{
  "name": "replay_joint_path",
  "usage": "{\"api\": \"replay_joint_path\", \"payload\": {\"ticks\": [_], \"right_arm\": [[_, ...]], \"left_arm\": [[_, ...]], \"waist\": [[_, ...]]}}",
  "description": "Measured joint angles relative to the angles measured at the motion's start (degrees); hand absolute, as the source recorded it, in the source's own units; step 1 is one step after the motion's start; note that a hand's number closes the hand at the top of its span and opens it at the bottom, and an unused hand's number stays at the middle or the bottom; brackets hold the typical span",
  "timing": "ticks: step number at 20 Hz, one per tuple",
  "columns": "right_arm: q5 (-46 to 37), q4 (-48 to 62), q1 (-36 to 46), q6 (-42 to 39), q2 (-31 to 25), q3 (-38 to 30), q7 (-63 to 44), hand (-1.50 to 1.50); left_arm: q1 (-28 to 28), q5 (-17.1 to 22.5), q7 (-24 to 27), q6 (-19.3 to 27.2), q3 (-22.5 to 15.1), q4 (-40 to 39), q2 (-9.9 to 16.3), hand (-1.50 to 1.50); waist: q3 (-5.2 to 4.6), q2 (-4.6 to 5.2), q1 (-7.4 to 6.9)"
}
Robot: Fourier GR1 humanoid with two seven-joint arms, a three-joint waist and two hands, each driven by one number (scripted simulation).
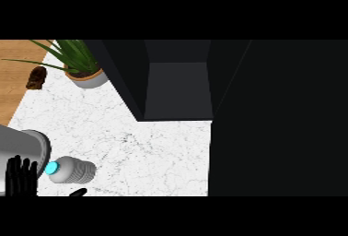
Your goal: Pick up the bottled water, place it into the cabinet and close the cabinet
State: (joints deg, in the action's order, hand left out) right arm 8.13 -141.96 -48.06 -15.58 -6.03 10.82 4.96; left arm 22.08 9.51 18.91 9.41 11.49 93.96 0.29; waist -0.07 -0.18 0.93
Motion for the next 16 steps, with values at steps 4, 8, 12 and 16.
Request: {"api": "replay_joint_path", "payload": {"ticks": [4,8,12,16], "right_arm": [[-0.45,-0.01,-2.55,-1.03,-0.01,0.03,2.37,-1.50],[-0.97,-0.25,-4.39,-1.71,-0.01,1.56,3.44,-1.50],[-1.15,-0.36,-5.90,-2.48,-0.43,0.83,4.93,-1.50],[-1.40,-0.62,-7.58,-2.79,-0.35,1.37,6.04,-1.50]], "left_arm": [[-3.49,1.48,6.65,-0.96,2.68,-9.61,0.65,-1.50],[-7.10,2.00,11.99,-1.92,4.97,-19.08,0.98,-1.50],[-10.87,3.57,16.72,-6.24,6.37,-28.38,2.11,-1.50],[-13.78,4.78,20.17,-11.29,6.69,-35.87,2.94,-1.50]], "waist": [[-0.01,0.02,0.06],[-0.01,0.04,0.06],[-0.03,0.08,0.11],[-0.03,0.09,0.15]]}}
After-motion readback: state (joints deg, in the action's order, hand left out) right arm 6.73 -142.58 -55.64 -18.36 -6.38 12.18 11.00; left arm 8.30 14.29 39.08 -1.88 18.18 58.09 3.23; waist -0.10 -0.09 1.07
